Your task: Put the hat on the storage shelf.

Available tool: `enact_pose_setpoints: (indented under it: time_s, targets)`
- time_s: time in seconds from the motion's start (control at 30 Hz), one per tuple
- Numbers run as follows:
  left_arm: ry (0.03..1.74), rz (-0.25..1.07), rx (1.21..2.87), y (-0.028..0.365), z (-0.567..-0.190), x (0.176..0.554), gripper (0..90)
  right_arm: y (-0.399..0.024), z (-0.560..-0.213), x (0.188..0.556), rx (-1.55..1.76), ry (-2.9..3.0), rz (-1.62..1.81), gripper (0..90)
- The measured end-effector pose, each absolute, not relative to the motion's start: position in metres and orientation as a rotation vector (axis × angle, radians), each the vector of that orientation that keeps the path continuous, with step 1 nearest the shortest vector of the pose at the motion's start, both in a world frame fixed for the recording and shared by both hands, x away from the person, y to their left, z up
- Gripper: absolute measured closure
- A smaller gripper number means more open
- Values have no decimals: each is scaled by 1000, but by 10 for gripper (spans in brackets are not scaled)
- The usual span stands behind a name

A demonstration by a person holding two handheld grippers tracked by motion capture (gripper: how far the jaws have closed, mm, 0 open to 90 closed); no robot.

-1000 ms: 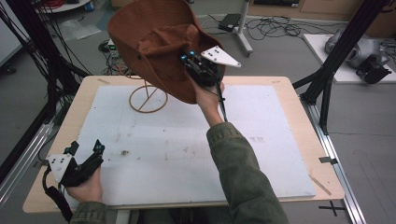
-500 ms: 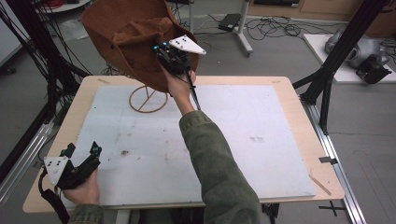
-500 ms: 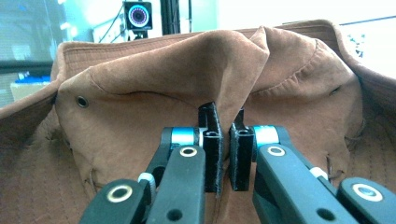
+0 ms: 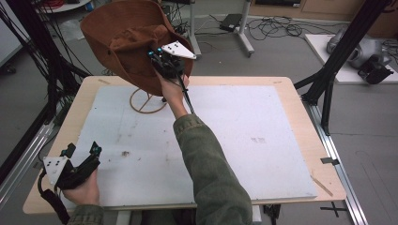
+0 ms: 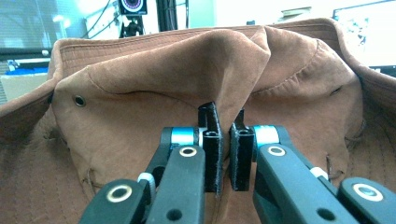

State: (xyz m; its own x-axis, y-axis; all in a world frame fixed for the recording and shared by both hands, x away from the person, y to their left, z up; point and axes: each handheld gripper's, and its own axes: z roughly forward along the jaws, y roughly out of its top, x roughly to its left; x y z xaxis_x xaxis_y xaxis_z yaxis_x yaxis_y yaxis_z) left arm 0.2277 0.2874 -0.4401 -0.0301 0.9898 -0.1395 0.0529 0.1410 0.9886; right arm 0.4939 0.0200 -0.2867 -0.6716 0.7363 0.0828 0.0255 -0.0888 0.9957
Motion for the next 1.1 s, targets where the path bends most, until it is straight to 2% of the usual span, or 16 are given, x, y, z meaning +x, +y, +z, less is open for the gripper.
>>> enact_pose_setpoints:
  time_s: [0.2, 0.33, 0.47, 0.9, 0.97, 1.0, 1.03, 1.1]
  targets:
    - [1327, 1097, 1142, 286, -440, 229, 232, 20, -290, 495, 848, 1714, 1806, 858]
    - [1327, 1092, 1146, 284, -440, 230, 232, 21, -292, 495, 839, 1781, 1745, 800]
    - [1320, 1091, 1148, 282, -440, 230, 232, 22, -292, 494, 835, 1791, 1733, 798]
    - [1325, 1094, 1141, 283, -439, 230, 232, 22, -291, 495, 848, 1827, 1742, 616]
    - [1321, 1094, 1142, 283, -439, 231, 232, 23, -290, 494, 856, 1824, 1742, 531]
    - [1321, 1094, 1140, 282, -439, 231, 232, 23, -290, 494, 861, 1832, 1752, 432]
    - [1321, 1095, 1143, 282, -439, 231, 232, 23, -290, 494, 861, 1832, 1752, 432]
    - [1320, 1095, 1143, 281, -439, 231, 232, 22, -287, 492, 854, 1820, 1737, 371]
